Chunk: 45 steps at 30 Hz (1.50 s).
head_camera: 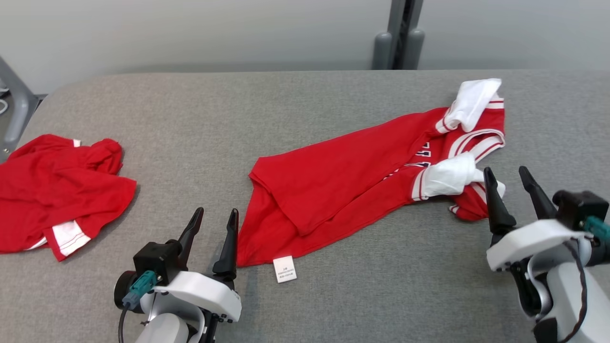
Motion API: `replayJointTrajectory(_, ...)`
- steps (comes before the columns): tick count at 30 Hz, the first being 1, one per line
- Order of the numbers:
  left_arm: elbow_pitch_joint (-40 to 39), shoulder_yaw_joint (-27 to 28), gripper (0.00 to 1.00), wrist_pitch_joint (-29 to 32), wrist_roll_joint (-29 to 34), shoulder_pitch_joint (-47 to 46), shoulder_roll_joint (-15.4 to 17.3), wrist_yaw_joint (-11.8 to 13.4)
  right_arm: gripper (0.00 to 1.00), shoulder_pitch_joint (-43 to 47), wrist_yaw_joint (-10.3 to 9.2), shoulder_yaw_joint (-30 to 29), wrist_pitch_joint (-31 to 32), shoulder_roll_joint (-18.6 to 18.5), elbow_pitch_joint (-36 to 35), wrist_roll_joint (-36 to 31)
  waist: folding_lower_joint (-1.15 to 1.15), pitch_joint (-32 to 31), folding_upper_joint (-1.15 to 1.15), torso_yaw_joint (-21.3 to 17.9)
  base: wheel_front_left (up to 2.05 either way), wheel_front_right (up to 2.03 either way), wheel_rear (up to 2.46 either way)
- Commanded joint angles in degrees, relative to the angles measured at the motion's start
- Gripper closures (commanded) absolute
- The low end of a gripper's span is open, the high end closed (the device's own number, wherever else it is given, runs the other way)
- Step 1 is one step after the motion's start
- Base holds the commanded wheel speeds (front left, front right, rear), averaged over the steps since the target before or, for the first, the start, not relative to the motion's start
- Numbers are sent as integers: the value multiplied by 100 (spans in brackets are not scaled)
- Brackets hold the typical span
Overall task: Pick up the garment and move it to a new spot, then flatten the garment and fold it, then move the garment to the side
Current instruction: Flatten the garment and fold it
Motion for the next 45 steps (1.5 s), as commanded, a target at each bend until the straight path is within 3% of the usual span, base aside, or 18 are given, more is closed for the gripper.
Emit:
replayJointTrajectory(1,43,22,0,-54,55,-80,-29,-4,0,-175,-2,-39,165,-59,142,114,0,89,0,110,0,0,0)
replayJointTrajectory(15,344,86,0,-98,240,-166,-346,-208,0,-1160,-2,-199,1649,-423,1127,1263,0,418,0,590,0,0,0)
replayJointTrajectory(22,400,171,0,-99,350,-191,-422,-313,0,-1416,-1,-159,2372,-427,1383,1843,0,455,0,718,0,0,0)
replayJointTrajectory(23,400,185,0,-100,356,-188,-430,-312,20,-1435,-1,-142,2430,-436,1377,1899,0,457,0,726,0,0,0)
replayJointTrajectory(24,399,199,0,-100,359,-188,-437,-311,69,-1455,-1,-53,2434,-464,1301,1906,0,460,0,732,0,0,0)
replayJointTrajectory(25,398,217,0,-100,374,-183,-441,-324,100,-1464,-1,6,2383,-495,1235,1929,0,460,0,732,0,0,0)
replayJointTrajectory(31,401,338,0,-100,388,-89,-461,-361,100,-1347,-1,241,1689,-578,766,2041,0,397,0,599,0,0,0)
replayJointTrajectory(38,366,544,0,-100,311,68,-468,-384,100,-705,-1,534,945,-675,26,2134,0,24,0,125,0,0,0)
replayJointTrajectory(45,215,648,0,-95,182,145,-465,-329,100,204,-1,330,1188,-378,-996,2481,0,-35,0,-475,0,0,0)
